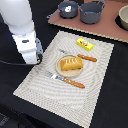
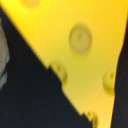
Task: Interact with the objects in diverse but meaningful ways.
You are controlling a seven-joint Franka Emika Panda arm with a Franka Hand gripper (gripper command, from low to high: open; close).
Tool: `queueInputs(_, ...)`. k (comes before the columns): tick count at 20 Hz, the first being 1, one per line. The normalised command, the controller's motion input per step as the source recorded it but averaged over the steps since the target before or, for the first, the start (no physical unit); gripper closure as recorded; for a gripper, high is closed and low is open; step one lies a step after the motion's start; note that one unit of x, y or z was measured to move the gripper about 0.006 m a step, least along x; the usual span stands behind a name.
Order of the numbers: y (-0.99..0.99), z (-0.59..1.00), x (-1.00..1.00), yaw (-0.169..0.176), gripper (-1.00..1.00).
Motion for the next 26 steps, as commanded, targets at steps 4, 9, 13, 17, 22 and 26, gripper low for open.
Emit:
queueInputs(4, 0.4, -0.18, -0.01, -0.022, -1.0)
queueInputs(9, 0.23, -0.28, -0.31, 0.0, -1.0)
queueInputs(13, 0.12, -0.3, -0.32, 0.0, 1.0)
queueInputs(17, 0.13, -0.28, -0.29, 0.0, 1.0)
queueInputs(22, 0.16, -0.23, -0.22, 0.0, 1.0)
queueInputs(26, 0.17, -0.26, -0.22, 0.0, 1.0)
